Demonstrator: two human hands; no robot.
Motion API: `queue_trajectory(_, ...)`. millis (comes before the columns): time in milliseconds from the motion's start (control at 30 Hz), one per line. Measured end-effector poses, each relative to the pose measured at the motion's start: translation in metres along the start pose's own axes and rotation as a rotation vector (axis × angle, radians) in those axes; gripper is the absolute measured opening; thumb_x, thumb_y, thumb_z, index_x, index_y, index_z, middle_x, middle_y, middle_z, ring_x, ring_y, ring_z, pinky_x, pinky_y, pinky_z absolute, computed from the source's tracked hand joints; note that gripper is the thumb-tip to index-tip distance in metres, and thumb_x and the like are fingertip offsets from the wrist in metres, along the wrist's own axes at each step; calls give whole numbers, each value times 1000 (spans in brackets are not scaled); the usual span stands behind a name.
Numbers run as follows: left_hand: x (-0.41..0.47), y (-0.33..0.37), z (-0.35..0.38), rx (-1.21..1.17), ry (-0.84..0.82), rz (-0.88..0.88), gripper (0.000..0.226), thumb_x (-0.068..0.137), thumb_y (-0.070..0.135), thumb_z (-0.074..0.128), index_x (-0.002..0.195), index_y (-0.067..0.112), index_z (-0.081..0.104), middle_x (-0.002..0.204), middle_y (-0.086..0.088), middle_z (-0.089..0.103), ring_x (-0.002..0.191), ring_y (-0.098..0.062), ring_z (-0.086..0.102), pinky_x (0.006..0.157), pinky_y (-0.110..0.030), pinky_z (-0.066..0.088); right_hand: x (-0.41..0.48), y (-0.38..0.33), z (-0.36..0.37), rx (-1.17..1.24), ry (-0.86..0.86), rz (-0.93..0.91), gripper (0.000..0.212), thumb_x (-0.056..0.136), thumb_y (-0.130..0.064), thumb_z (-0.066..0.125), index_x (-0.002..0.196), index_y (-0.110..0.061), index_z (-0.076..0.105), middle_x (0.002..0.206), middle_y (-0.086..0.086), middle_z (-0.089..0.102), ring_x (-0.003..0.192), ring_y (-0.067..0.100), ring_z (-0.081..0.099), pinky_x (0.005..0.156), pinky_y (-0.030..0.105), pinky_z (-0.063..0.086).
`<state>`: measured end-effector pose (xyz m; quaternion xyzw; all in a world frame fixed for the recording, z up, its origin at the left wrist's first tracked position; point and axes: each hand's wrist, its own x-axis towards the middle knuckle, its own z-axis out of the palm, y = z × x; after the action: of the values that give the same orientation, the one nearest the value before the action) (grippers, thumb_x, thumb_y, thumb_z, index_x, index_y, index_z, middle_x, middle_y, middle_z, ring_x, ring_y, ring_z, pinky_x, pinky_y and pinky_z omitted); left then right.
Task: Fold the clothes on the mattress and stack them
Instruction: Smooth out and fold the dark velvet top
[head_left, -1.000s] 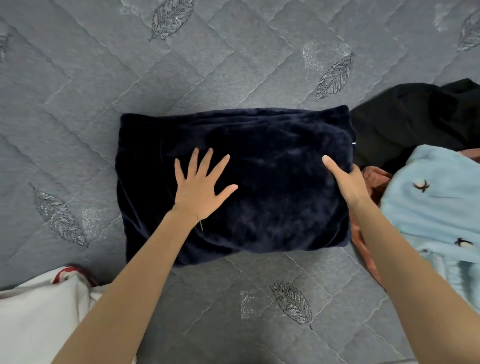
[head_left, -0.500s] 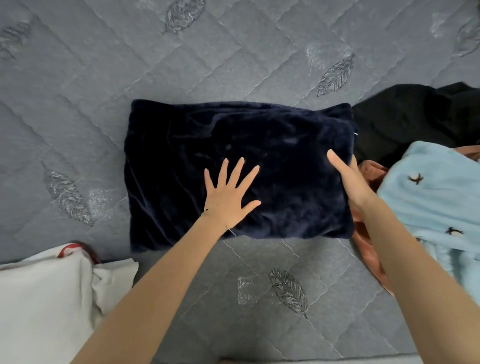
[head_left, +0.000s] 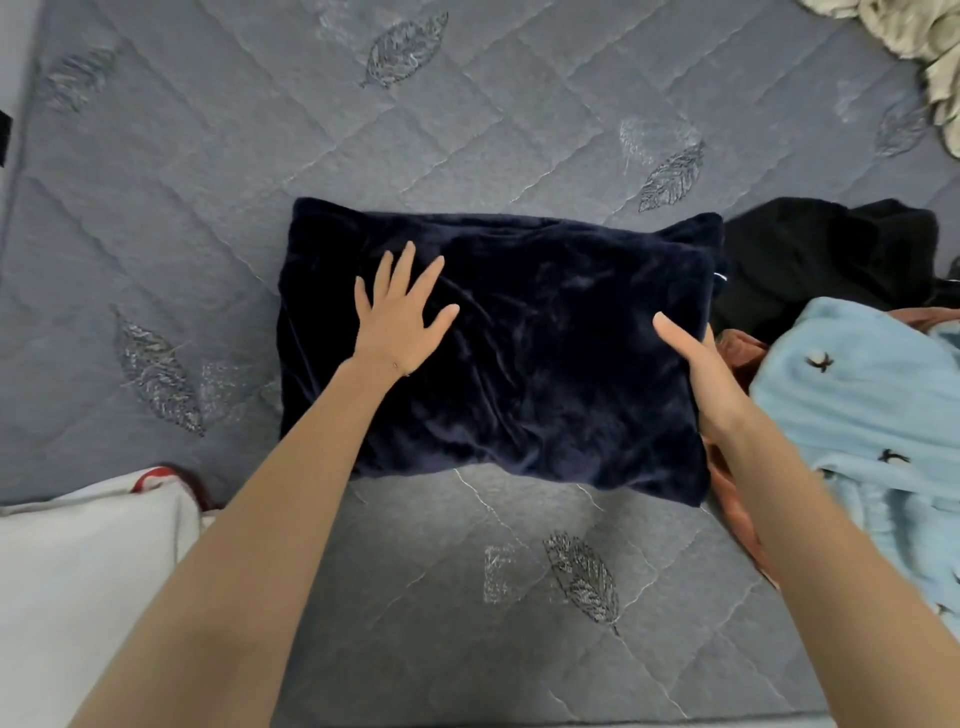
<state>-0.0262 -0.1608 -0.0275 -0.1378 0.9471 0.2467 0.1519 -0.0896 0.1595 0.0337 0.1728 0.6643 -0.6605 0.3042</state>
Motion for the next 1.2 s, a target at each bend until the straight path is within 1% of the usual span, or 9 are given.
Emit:
queue_trajectory(233, -73, 12, -8, -458, 48, -58, 54, 100, 50, 38, 151, 37, 25, 162, 5, 11, 149, -13, -1, 120, -45, -6, -25, -32, 86, 141, -170, -24, 52, 85, -27, 71, 134, -28, 55, 129, 6, 65, 116, 28, 64, 88, 39, 56)
queue_trajectory(400, -110, -2, -45, -1096, 118, -190, 33, 102, 42, 39, 132, 37, 52, 136, 13, 53, 127, 0, 46, 110, -25, 34, -27, -52, 175, -30, -111, -105, 64, 77, -31, 79, 131, -24, 47, 121, -3, 67, 104, 14, 69, 82, 31, 57)
queue_trajectory(500, -118, -28, -63, -1291, 136, -360, 36, 102, 49, 31, 128, 37, 53, 129, 10, 58, 117, -8, 56, 102, -31, 41, -30, -43, 222, -209, -106, -138, 65, 76, -43, 78, 127, -31, 39, 120, -10, 61, 104, 9, 65, 81, 29, 56)
queue_trajectory(633, -123, -63, -69, -1530, 72, -455, 51, 95, 63, 34, 131, 33, 54, 128, 4, 63, 116, -16, 60, 93, -36, 48, -29, -14, 267, -368, -219, -62, 60, 95, -35, 62, 143, -23, 28, 128, 5, 56, 97, 21, 67, 86, 35, 58)
queue_trajectory(733, -124, -76, -69, -1500, -11, -467, 69, 81, 74, 50, 133, 29, 55, 114, 12, 68, 105, -6, 65, 86, -31, 53, -29, 4, 277, -483, -377, -19, 60, 103, -32, 46, 154, -23, 14, 151, 5, 38, 118, 18, 58, 106, 33, 45)
queue_trajectory(867, -121, -81, -62, -1290, 61, -511, 92, 62, 55, 83, 138, 21, 42, 128, 8, 59, 112, -7, 60, 95, -27, 48, -29, 16, 271, -444, -532, 8, 57, 106, -16, 40, 155, -23, 12, 160, 3, 24, 132, 18, 47, 104, 25, 43)
queue_trajectory(1033, -122, -88, -48, -1041, 131, -447, 72, 74, 10, 82, 137, 12, 45, 126, 2, 57, 116, -12, 53, 98, -25, 41, -25, 9, 256, -558, -239, -290, 40, 98, -5, 53, 137, -10, 49, 133, 5, 57, 117, 18, 59, 100, 28, 48)
queue_trajectory(1133, -125, -118, -51, -1042, 203, -531, 61, 75, 0, 79, 129, 3, 52, 125, -8, 60, 110, -16, 56, 88, -16, 43, -19, 13, 236, -941, -98, -583, 52, 92, -26, 67, 140, -15, 50, 142, 0, 50, 133, 20, 43, 111, 30, 34)
queue_trajectory(1200, -129, -133, -47, -1051, 161, -610, 59, 77, 0, 77, 130, 1, 51, 129, -12, 59, 110, -17, 56, 88, -16, 42, -16, 23, 226, -1080, -3, -539, 75, 86, -51, 68, 149, -25, 37, 157, 1, 31, 145, 23, 24, 119, 38, 19)
